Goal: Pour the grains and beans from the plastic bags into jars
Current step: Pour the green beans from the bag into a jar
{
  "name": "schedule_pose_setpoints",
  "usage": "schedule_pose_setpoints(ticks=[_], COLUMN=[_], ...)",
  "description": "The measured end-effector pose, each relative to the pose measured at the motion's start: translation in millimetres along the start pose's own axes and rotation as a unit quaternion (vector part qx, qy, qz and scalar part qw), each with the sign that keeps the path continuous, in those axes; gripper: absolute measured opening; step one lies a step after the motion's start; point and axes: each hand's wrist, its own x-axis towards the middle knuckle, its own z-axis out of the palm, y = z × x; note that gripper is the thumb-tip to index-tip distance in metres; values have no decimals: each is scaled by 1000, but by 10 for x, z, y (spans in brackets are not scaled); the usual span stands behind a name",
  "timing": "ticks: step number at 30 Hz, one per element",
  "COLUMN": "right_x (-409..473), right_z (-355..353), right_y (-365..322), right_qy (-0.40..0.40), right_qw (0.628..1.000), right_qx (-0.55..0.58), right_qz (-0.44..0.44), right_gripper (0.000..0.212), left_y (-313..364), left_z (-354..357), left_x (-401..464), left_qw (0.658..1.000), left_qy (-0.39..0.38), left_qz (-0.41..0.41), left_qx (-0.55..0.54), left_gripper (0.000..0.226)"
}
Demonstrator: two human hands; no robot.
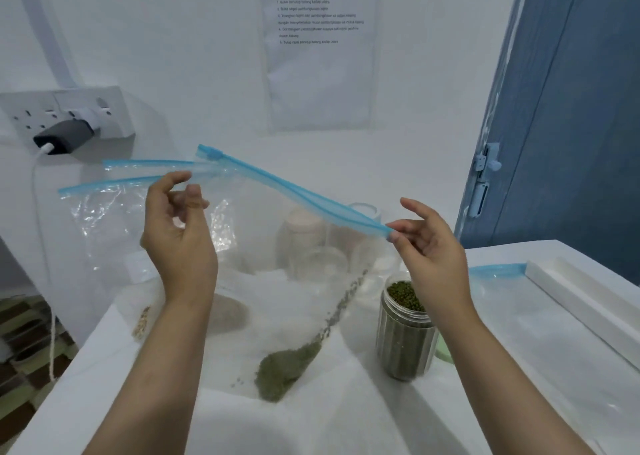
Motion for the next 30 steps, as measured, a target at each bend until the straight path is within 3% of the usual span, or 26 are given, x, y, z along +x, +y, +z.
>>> schedule_pose_setpoints(ticks=[5, 13, 24, 30], right_x=[160, 465, 891, 749], right_z=[516, 1431, 2328, 2408], right_y=[-95, -103, 509, 683], right_qy=[-30, -94, -65, -81], right_qw=[997, 994, 996, 993], right_qx=[66, 47, -50, -70], right_qz=[-10, -25, 25, 43], right_gripper=[39, 33, 30, 36], left_y=[-200, -528, -923, -1065], left_z=[-419, -1012, -1171, -1249], left_x=[159, 470, 721, 528], left_qw=[997, 984, 957, 948], left_qy=[73, 138, 88, 13], left_qz=[-33, -80, -219, -213], left_qx=[24, 77, 171, 236], left_gripper=[9, 9, 12, 28])
